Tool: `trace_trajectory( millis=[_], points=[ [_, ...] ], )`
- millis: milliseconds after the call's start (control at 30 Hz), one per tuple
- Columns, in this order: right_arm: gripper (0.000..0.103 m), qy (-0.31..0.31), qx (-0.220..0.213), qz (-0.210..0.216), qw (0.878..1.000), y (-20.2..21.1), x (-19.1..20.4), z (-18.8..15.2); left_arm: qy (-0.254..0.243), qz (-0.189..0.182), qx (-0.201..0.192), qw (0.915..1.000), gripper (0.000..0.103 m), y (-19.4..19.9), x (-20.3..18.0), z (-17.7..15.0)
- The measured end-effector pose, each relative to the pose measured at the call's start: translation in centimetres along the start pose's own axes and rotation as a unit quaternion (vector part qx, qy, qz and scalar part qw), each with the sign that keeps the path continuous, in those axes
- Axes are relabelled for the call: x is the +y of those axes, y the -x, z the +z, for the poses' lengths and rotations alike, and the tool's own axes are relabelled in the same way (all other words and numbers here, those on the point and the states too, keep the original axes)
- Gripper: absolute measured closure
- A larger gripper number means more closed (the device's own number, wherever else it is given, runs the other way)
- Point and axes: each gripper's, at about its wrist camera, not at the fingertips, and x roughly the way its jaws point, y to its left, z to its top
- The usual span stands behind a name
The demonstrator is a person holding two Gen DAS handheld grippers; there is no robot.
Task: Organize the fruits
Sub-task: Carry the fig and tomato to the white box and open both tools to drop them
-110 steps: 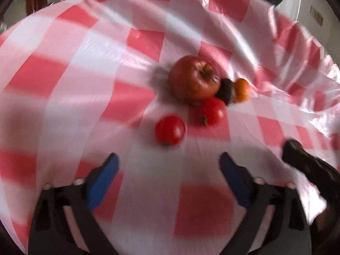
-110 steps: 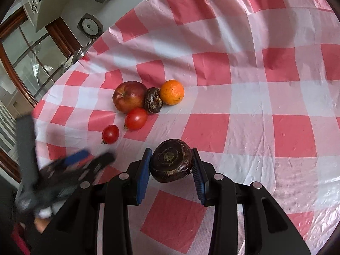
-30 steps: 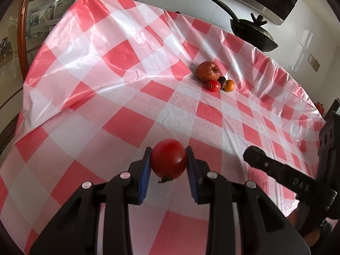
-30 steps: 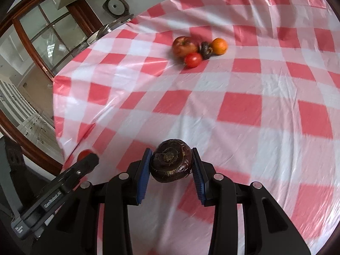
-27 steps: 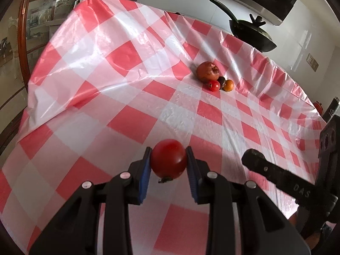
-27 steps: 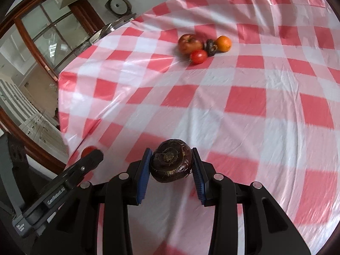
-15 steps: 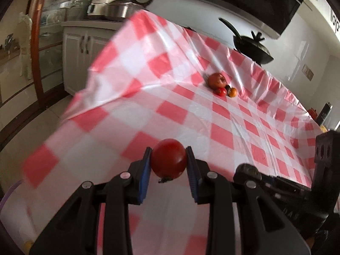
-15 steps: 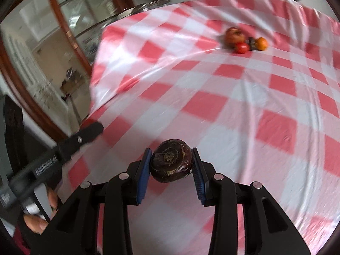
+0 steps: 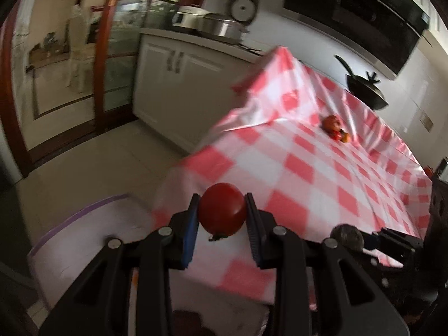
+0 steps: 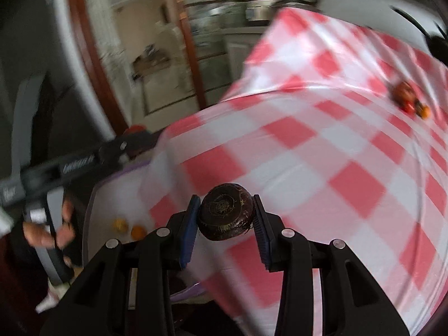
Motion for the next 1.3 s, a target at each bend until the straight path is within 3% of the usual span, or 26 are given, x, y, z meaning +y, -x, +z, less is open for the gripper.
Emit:
trace_trajectory(
  millis=[167,367,600,767,933,1033,1133,1200,1300],
  points=[
    [0.065,0.082,0.017,0.028,0.996,-1.3,4.9,-1.0,0.023,0.039,0.023,0.9987,0.071,0.2,3.8,-1.9],
    [0.065,0.158,0.070,0.049,0.984,-4.5,9.4,-3.4,0.049,0.085,0.081,0.9919,0.071,-1.4,7.8,-5.6],
    [0.065,0.171,0.132,0.057,0.975,-9.4,10.6,-5.3,0.076,0.131,0.146,0.9777,0.071,-4.2,10.8,-8.7],
    [0.065,0.217,0.180,0.044,0.958,-13.2,12.1,-7.5,0.092,0.157,0.172,0.9682,0.071,-5.1,12.4,-10.5],
    [0.065,0.241,0.213,0.038,0.946,-15.3,12.4,-9.1,0.104,0.167,0.171,0.9654,0.070,-5.1,13.0,-10.8],
    [0.065,0.238,0.221,0.040,0.945,-15.8,12.3,-9.5,0.109,0.170,0.175,0.9636,0.070,-5.3,13.3,-10.9],
    [0.065,0.239,0.219,0.043,0.945,-15.7,12.4,-9.6,0.115,0.173,0.177,0.9621,0.059,-5.3,13.4,-10.9],
    [0.060,0.241,0.222,0.042,0.944,-15.9,12.4,-9.5,0.122,0.177,0.174,0.9610,0.037,-5.1,13.5,-10.8],
    [0.025,0.237,0.213,0.045,0.947,-15.4,12.3,-9.3,0.136,0.179,0.160,0.9612,0.017,-4.5,13.7,-10.5]
  ],
)
